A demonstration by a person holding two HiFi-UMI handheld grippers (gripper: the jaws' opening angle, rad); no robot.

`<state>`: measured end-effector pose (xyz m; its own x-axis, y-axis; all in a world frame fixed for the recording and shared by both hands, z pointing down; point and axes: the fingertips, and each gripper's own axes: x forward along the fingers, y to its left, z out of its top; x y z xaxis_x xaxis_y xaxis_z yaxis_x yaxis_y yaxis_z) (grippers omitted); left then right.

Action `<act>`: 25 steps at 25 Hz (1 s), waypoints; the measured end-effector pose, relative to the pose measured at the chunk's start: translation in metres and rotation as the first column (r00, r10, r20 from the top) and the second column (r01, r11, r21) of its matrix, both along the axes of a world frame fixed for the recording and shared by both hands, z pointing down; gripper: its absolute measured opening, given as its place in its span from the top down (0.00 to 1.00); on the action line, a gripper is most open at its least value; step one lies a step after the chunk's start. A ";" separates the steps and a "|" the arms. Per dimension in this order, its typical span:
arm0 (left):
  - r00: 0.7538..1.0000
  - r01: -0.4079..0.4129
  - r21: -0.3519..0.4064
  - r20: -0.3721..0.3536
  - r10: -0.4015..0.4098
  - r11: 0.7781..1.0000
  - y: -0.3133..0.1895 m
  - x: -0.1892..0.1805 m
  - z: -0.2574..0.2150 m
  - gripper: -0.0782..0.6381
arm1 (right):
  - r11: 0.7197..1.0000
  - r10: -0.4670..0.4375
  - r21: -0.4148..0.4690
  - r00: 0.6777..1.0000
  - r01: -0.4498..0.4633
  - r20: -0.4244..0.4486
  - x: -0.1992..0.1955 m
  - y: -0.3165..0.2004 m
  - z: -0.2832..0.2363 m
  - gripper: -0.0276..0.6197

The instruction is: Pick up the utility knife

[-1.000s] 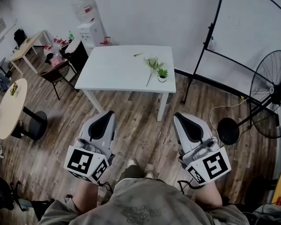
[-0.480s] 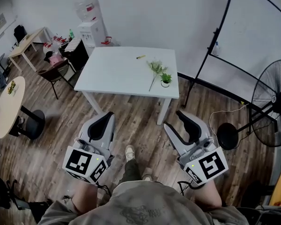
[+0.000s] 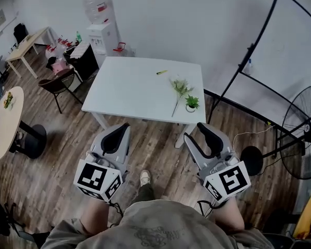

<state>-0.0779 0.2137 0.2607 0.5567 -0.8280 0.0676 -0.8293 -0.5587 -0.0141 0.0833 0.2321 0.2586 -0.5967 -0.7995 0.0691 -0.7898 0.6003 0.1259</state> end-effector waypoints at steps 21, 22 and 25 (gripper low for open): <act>0.994 -0.110 -0.002 0.027 0.110 0.994 -0.193 -0.048 0.004 0.89 | 0.989 0.128 -0.065 0.990 -0.131 -0.054 -0.045 -0.179 0.024 0.68; 0.993 -0.112 -0.008 0.030 0.113 0.994 -0.196 -0.047 0.006 0.89 | 0.989 0.130 -0.069 0.990 -0.133 -0.054 -0.044 -0.183 0.025 0.68; 0.993 -0.114 -0.013 0.034 0.114 0.993 -0.209 -0.044 0.010 0.89 | 0.988 0.126 -0.089 0.991 -0.129 -0.044 -0.040 -0.195 0.031 0.68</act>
